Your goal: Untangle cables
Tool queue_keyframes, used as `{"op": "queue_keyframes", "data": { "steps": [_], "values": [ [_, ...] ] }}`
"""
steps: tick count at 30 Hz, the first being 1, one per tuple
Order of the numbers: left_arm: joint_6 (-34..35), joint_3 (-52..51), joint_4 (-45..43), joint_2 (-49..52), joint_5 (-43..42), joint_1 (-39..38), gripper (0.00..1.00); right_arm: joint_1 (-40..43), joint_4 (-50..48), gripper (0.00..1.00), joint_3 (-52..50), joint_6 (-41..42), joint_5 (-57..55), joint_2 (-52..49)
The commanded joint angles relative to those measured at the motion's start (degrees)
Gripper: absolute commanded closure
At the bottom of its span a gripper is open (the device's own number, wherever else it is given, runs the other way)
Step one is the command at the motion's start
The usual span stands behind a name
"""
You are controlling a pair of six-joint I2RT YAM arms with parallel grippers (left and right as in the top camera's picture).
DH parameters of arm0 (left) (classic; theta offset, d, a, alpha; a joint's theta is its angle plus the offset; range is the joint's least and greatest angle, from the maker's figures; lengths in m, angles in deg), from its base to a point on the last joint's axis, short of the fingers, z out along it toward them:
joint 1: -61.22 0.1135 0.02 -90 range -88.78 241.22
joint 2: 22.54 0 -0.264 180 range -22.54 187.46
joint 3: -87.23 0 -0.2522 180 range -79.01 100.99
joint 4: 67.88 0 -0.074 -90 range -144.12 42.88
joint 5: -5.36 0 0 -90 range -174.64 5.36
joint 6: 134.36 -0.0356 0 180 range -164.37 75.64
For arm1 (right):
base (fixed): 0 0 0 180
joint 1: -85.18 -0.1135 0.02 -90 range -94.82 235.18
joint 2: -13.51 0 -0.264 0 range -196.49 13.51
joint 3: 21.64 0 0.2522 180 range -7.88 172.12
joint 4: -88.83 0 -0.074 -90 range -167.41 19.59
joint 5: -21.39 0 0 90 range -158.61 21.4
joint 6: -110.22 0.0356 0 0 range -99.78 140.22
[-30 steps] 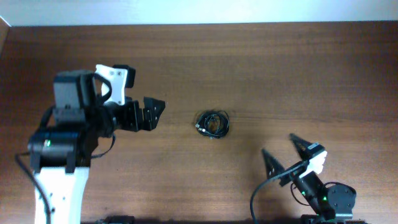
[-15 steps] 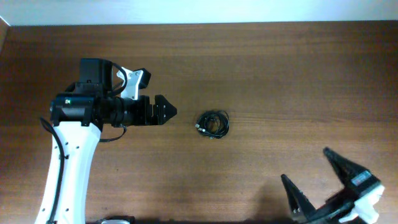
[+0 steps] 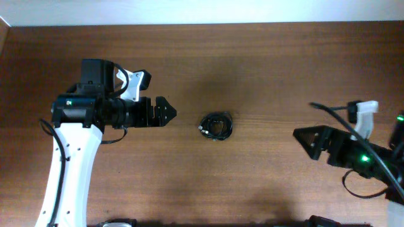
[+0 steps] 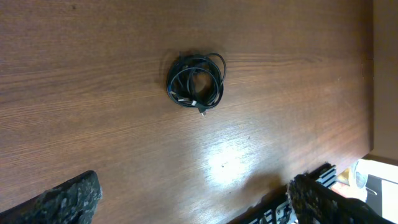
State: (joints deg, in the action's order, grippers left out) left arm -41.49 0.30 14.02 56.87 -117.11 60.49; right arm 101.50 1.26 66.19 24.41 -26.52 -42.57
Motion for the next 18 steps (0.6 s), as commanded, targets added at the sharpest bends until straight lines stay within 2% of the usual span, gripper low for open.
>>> {"op": "queue_keyframes", "data": {
  "steps": [1,5,7,11,13,14,16,18],
  "values": [
    [0.4,0.7,-0.1,0.3,0.6,0.2,0.01,-12.2,4.9,0.03,7.3,6.8,-28.0,-6.1],
    [0.4,0.7,-0.1,0.3,0.6,0.2,0.01,-26.9,11.1,0.01,21.8,10.5,-36.9,-20.5],
    [0.4,0.7,-0.1,0.3,0.6,0.2,0.01,-31.1,8.1,0.02,25.6,16.2,-34.2,-26.4],
    [0.4,0.7,0.1,0.3,0.6,0.2,0.01,-37.1,1.8,0.03,25.5,15.6,-25.3,-34.7],
    [0.4,0.7,0.1,0.3,0.6,0.2,0.01,-41.2,0.4,0.11,25.5,14.1,-25.2,-39.8],
    [0.4,0.7,0.1,0.3,0.6,0.2,0.01,-43.3,-0.1,0.2,25.5,14.1,-26.0,-42.7],
    [0.4,0.7,0.1,0.3,1.0,0.2,0.01,-46.3,-1.7,0.44,25.5,14.1,-31.4,-48.5],
    [0.4,0.7,0.1,0.3,1.0,0.2,0.01,-47.1,-2.7,0.44,25.5,14.3,-31.5,-52.7]
  ]
}}
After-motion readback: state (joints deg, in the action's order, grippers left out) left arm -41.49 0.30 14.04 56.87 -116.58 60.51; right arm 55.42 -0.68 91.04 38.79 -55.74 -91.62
